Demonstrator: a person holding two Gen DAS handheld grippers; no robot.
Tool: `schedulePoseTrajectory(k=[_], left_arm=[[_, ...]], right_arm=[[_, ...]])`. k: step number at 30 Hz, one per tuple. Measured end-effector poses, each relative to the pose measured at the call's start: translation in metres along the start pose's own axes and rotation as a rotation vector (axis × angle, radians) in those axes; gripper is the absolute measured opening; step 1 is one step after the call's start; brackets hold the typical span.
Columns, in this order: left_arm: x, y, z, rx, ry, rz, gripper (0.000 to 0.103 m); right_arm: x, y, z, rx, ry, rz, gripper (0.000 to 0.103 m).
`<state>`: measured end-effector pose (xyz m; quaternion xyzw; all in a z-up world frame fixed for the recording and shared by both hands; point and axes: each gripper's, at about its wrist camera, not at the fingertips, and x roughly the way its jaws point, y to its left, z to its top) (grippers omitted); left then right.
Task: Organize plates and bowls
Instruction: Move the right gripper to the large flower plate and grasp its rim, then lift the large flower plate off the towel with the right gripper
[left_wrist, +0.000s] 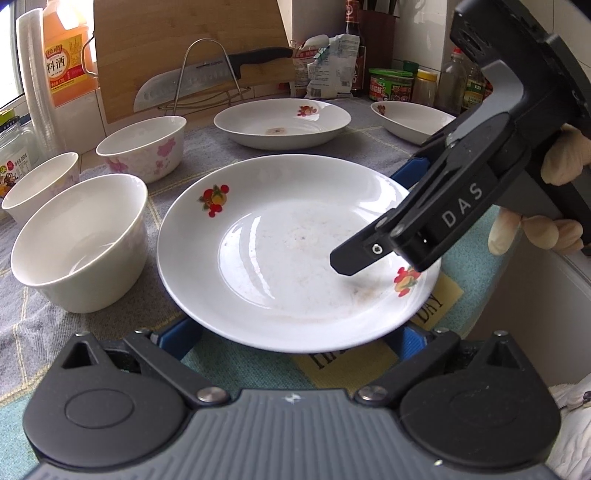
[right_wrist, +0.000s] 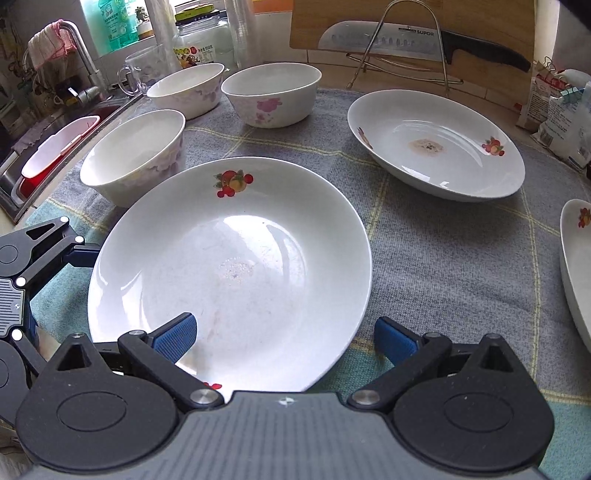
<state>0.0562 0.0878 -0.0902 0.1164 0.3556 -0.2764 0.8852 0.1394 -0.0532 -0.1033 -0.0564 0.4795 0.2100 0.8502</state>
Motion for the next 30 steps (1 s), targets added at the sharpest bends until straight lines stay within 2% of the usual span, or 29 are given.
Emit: schedulePoseTrajectory(k=[9,19,26,30], left_arm=[[-0.001,0.001,-0.003,0.013,-0.029,-0.017,0.103],[-0.002,0.001,-0.002,0.027,-0.036,-0.029,0.103],[-0.002,0.002,-0.002,0.039,-0.043,-0.042,0.103],[-0.003,0.001,-0.002,0.041,-0.046,-0.044,0.103]], right_arm=[[0.011,-0.004,0.02,-0.054,0.04,0.01,0.103],[0.019,-0.022,0.045,-0.069,0.086,0.104,0.103],[0.025,-0.031,0.064,-0.044,0.127,0.208,0.103],[0.028,-0.033,0.071,-0.029,0.144,0.238,0.103]])
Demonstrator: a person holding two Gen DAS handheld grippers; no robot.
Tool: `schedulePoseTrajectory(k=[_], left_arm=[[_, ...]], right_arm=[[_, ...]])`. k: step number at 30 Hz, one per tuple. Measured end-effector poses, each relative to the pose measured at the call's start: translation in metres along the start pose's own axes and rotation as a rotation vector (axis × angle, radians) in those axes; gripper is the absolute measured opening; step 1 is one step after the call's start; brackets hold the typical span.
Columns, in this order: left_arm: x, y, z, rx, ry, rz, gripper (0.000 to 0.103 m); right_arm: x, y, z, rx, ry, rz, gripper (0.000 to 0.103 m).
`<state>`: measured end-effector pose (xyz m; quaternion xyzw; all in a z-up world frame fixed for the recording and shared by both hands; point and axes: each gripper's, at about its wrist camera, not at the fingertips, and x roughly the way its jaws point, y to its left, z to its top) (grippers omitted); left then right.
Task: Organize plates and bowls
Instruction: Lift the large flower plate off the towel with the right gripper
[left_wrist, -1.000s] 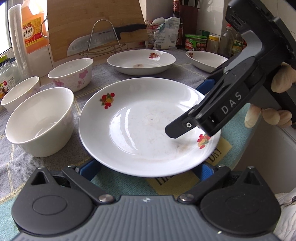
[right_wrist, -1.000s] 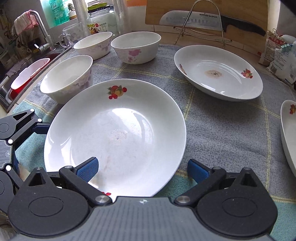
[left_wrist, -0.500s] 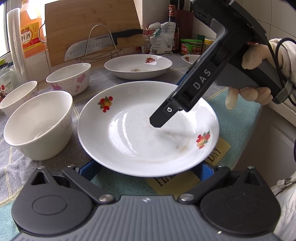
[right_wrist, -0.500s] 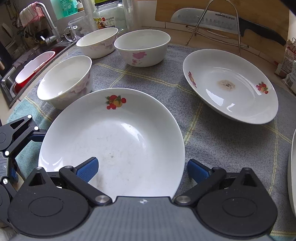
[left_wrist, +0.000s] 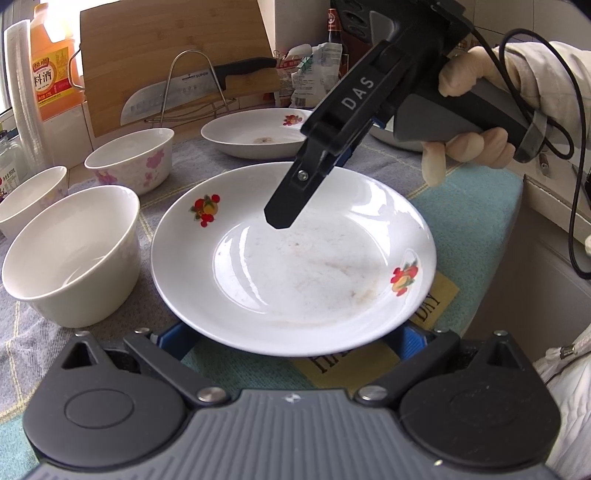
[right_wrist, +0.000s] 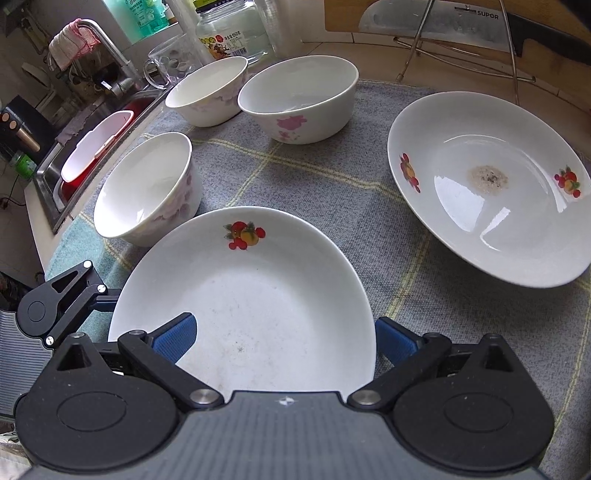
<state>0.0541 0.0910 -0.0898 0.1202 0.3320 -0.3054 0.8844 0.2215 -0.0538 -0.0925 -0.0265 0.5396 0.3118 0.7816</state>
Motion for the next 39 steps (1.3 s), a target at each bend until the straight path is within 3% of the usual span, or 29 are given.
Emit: schedulePoseTrajectory(k=[14,24,39], left_arm=[[-0.002,0.002,0.0,0.019,-0.015,-0.021,0.103],[-0.002,0.002,0.002,0.023,-0.005,-0.022,0.103],[-0.001,0.003,0.005,0.043,0.004,-0.032,0.103]], right_arm=[[0.006,0.008,0.005,-0.033,0.036,0.02,0.103],[0.004,-0.005,0.013,-0.017,0.071,0.114,0.103],[0.005,-0.009,0.017,0.002,0.082,0.145,0.103]])
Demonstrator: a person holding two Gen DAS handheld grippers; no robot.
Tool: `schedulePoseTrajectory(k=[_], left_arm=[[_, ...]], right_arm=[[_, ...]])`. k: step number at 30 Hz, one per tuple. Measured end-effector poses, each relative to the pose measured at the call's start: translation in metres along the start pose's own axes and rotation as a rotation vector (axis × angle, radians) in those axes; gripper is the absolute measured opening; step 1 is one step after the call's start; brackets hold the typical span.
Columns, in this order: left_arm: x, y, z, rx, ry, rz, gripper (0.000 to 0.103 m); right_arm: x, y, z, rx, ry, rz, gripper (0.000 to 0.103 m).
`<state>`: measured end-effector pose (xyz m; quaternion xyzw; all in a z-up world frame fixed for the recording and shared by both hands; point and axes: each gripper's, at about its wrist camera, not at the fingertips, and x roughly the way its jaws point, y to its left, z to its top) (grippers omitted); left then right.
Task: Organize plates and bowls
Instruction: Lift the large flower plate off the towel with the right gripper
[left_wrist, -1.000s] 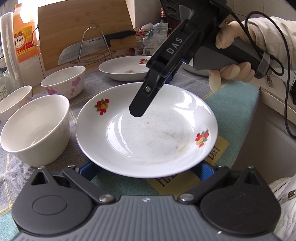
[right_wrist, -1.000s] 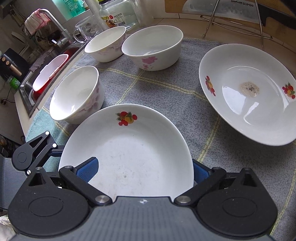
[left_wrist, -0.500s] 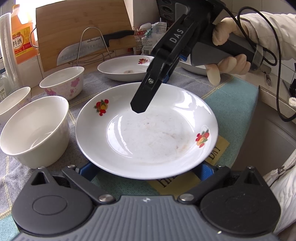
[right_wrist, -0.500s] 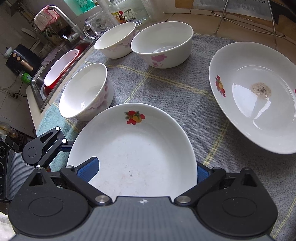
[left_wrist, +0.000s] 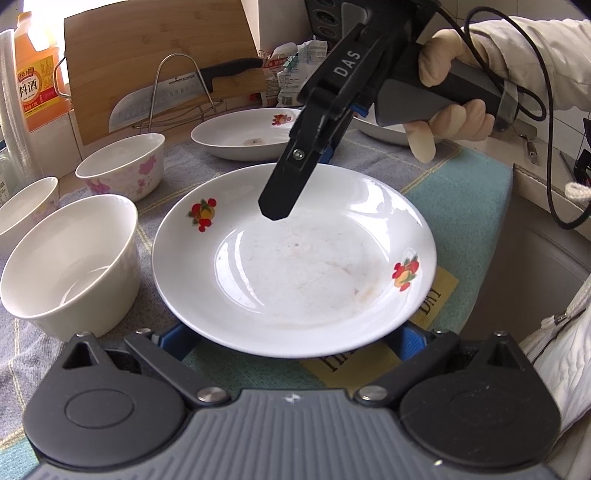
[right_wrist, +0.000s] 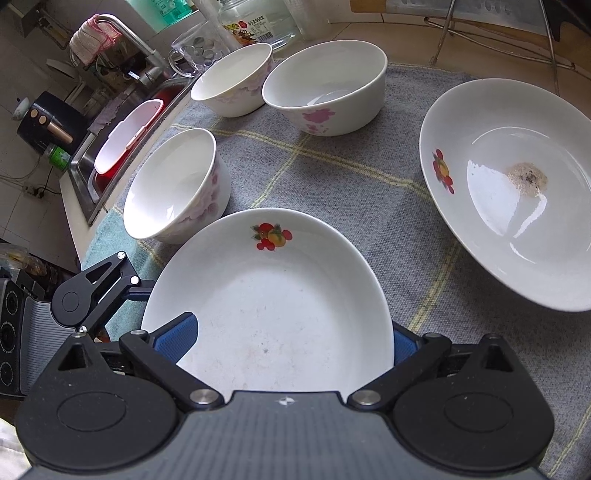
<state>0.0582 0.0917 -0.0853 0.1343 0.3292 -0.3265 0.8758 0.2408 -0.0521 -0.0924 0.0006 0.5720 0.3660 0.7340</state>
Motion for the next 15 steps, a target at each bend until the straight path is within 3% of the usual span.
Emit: schedulePoseTrajectory(k=[15], left_arm=[[-0.0015,-0.0015,0.0059,-0.001,0.034,0.001,0.101]], right_arm=[[-0.0054,0.005,-0.0022,-0.002,0.003,0.011,0.103]])
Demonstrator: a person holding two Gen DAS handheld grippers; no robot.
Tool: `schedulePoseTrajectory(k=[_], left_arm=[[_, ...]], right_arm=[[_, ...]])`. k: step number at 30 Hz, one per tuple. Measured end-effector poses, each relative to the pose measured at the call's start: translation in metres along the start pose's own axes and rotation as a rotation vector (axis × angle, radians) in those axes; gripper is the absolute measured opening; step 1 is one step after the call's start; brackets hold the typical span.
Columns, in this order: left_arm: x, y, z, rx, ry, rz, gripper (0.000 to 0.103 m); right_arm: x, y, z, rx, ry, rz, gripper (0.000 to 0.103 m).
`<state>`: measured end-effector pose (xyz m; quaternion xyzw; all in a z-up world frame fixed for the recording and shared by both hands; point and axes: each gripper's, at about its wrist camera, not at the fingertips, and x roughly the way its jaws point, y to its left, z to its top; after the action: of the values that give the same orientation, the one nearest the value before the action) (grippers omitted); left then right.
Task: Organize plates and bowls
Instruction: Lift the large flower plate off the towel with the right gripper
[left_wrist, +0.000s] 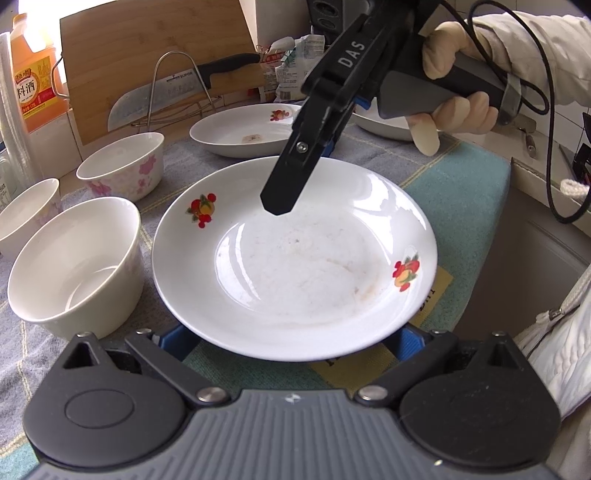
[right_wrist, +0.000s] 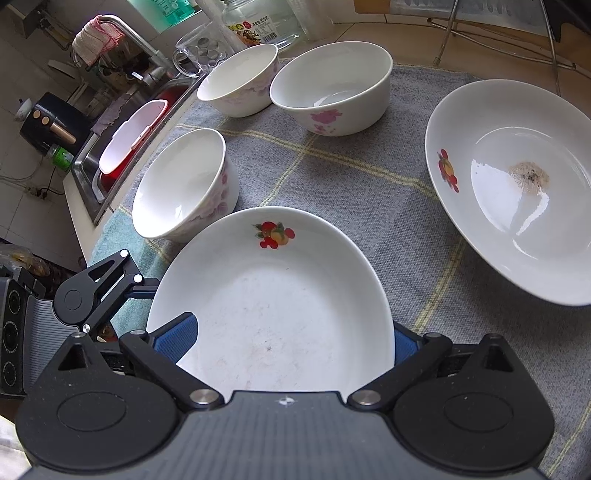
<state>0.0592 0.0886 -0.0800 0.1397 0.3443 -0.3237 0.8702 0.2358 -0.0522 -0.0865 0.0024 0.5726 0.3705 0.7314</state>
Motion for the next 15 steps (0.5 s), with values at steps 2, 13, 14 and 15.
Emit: schedulePoseTrajectory(k=[2,13,14,15], left_arm=[[-0.003,-0.001,0.004,-0.005,0.0,-0.004,0.101],[-0.005,-0.015,0.036,0.004,-0.004,-0.023,0.101],[-0.004,-0.016,0.039,0.005,-0.006,-0.025,0.101],[-0.003,-0.018,0.043,0.007,-0.008,-0.028,0.101]], right_arm=[[-0.003,0.001,0.0,-0.001,-0.003,0.003,0.103],[-0.035,-0.008,-0.01,-0.005,-0.026,0.009,0.103],[-0.039,-0.01,-0.012,-0.002,-0.03,0.008,0.103],[-0.042,-0.012,-0.013,0.003,-0.037,0.008,0.103]])
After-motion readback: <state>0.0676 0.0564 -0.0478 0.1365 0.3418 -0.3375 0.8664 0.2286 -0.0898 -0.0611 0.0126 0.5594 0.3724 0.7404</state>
